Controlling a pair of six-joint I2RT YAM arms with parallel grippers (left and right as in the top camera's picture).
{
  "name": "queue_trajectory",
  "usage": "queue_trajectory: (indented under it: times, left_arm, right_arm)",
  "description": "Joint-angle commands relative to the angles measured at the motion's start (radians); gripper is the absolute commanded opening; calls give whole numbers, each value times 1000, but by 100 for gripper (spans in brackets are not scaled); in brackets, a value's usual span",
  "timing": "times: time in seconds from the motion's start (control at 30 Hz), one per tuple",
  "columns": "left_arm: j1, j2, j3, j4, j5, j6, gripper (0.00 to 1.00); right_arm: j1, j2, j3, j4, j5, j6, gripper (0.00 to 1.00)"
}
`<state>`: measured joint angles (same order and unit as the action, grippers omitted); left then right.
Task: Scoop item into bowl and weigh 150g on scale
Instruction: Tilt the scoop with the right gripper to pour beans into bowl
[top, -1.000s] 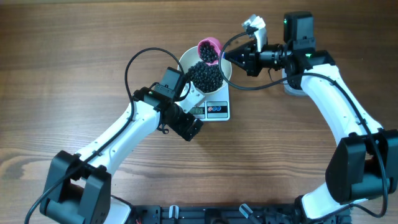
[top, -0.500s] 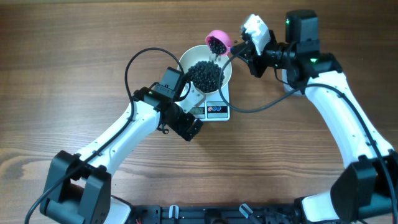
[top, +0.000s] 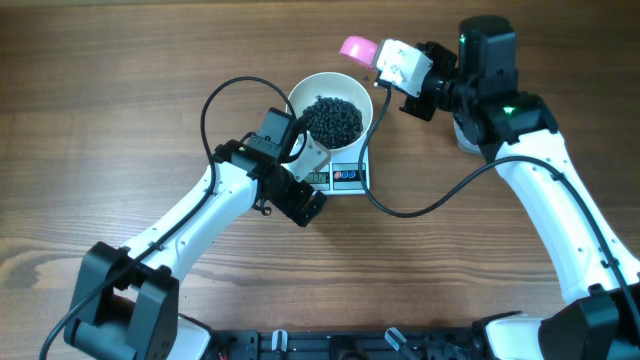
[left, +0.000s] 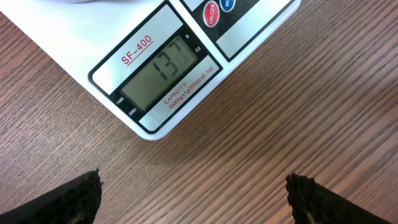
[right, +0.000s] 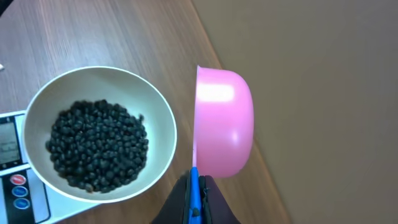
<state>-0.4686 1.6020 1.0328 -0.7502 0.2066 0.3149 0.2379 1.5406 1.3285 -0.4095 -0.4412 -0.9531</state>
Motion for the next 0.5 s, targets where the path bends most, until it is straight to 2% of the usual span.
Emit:
queue_trajectory:
  times: [0.0,0.07,0.17,0.47]
  left_arm:
    - [-1,-11,-6,3,9,-6,100]
    - [-1,-11,-6,3,9,-6,100]
    - [-1,-11,-6,3,9,-6,100]
    - [-1,-11,-6,3,9,-6,100]
  right_arm:
    - [4,-19,-3,5,15,-39,4]
    - [4,-19,-3,6,23,0,4]
    - [-2,-19,-3,-5,87,160,4]
    - [-21,-19,-3,-109,256,224,4]
